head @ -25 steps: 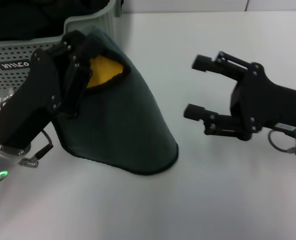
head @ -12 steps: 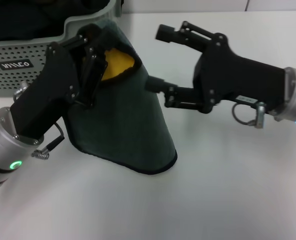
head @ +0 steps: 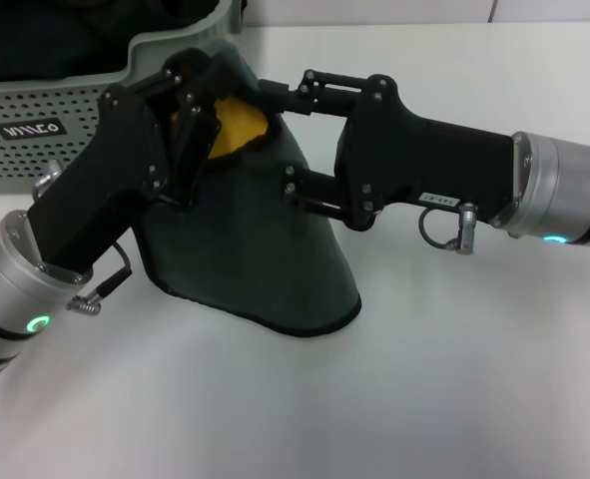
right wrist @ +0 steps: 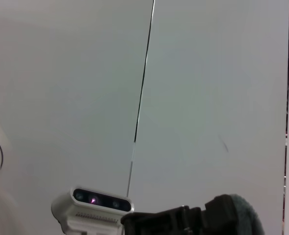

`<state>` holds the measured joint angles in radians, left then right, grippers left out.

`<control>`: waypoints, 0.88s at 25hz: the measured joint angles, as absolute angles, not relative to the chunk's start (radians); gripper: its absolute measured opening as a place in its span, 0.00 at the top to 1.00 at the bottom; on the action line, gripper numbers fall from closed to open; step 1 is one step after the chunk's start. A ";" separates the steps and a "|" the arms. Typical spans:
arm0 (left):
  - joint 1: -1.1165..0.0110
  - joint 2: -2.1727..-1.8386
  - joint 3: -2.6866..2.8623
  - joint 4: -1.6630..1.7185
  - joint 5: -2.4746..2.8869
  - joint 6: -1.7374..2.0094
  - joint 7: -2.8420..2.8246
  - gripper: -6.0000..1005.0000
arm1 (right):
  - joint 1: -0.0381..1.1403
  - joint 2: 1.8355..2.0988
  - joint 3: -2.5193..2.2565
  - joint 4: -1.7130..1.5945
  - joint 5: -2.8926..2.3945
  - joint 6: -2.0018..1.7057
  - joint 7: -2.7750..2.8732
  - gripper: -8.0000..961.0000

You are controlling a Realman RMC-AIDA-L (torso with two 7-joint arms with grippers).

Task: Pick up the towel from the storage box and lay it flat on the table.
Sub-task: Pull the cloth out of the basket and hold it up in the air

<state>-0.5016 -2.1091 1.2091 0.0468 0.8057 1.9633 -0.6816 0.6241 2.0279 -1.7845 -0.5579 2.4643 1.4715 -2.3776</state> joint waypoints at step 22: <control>-0.521 -2.109 1.215 0.035 0.820 1.981 -0.680 0.94 | 0.620 2.028 -1.837 -0.557 2.505 1.429 -2.374 0.57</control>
<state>-0.5210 -2.1092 1.2150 0.0349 0.8199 1.9812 -0.6799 0.6200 2.0280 -1.8370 -0.5568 2.5051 1.4286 -2.3743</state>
